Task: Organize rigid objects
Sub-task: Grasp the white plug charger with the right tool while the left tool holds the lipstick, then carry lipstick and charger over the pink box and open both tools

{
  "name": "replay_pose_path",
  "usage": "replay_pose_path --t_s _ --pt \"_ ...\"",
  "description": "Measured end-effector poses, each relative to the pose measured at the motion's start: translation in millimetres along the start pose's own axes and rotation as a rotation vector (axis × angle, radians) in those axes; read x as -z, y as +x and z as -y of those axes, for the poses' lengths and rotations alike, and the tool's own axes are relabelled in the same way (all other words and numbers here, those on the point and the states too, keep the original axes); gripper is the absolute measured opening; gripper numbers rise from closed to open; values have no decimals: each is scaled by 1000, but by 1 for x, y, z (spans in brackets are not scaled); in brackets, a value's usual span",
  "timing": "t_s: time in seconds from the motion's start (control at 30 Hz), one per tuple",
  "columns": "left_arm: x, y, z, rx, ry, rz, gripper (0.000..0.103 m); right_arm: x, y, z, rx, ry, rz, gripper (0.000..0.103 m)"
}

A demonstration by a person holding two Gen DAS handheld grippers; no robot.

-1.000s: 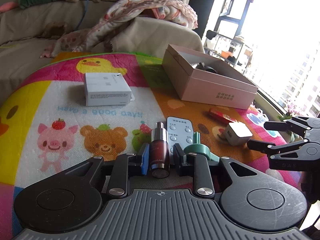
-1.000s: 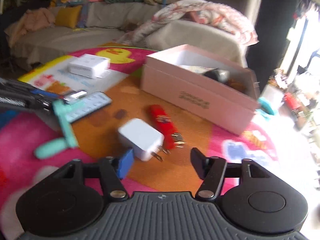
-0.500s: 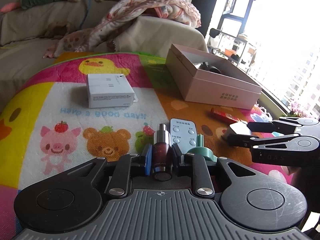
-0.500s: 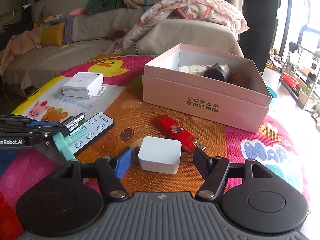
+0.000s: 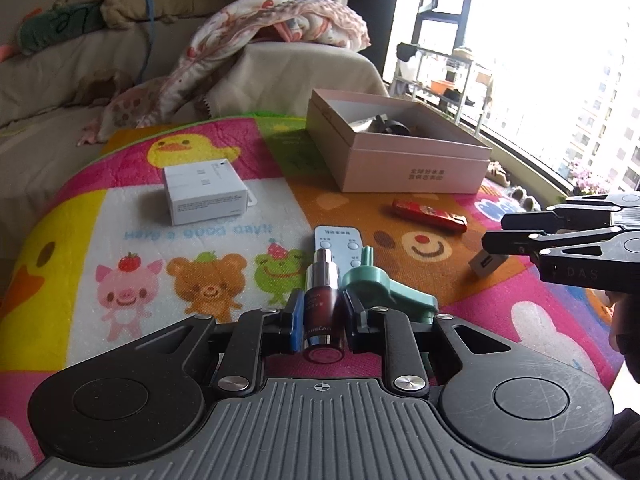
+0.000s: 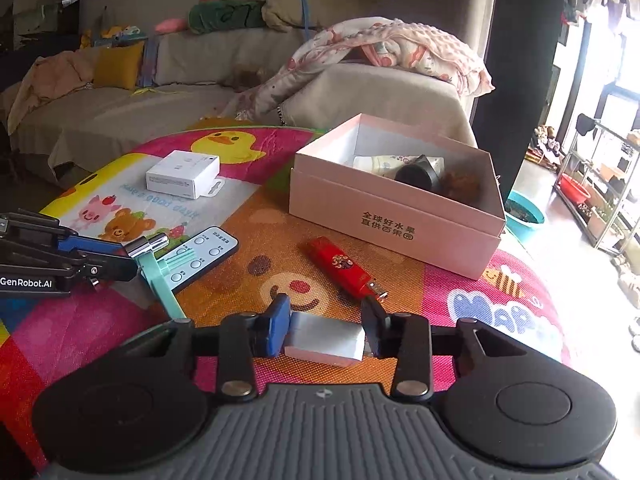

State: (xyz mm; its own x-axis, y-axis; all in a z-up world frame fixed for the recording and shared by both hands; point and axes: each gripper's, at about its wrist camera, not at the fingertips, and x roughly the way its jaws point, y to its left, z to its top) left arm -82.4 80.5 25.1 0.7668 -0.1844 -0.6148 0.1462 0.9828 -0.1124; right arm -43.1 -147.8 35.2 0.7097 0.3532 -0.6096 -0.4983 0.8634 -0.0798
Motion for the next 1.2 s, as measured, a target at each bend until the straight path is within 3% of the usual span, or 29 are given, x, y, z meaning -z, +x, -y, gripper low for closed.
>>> replay_pose_path --t_s 0.07,0.2,0.27,0.3,0.33,0.6,0.67,0.7,0.8,1.0,1.2 --pt "-2 -7 5 1 12 10 23 4 -6 3 -8 6 3 27" --pt "-6 -22 12 15 17 34 24 18 -16 10 5 8 29 28" --pt "-8 -26 15 31 6 40 24 24 -19 14 -2 18 28 41" --pt "-9 -27 16 41 1 42 24 26 -18 15 -7 28 25 61" --pt "-10 -28 18 48 0 43 23 29 -17 16 -7 42 26 71" --pt "-8 -14 40 112 51 4 24 22 21 15 -32 117 -34 72" --pt "-4 -10 43 129 61 -16 24 19 28 14 -33 109 -47 59" --pt "-2 -8 44 140 64 -24 24 18 29 12 -43 94 -60 41" --pt "-3 -5 44 164 68 -35 24 16 22 12 -58 57 -64 20" --pt "-46 3 40 223 59 36 24 1 -6 40 -86 118 -15 20" --pt "-127 23 45 210 96 232 24 -57 -32 76 16 131 182 20"
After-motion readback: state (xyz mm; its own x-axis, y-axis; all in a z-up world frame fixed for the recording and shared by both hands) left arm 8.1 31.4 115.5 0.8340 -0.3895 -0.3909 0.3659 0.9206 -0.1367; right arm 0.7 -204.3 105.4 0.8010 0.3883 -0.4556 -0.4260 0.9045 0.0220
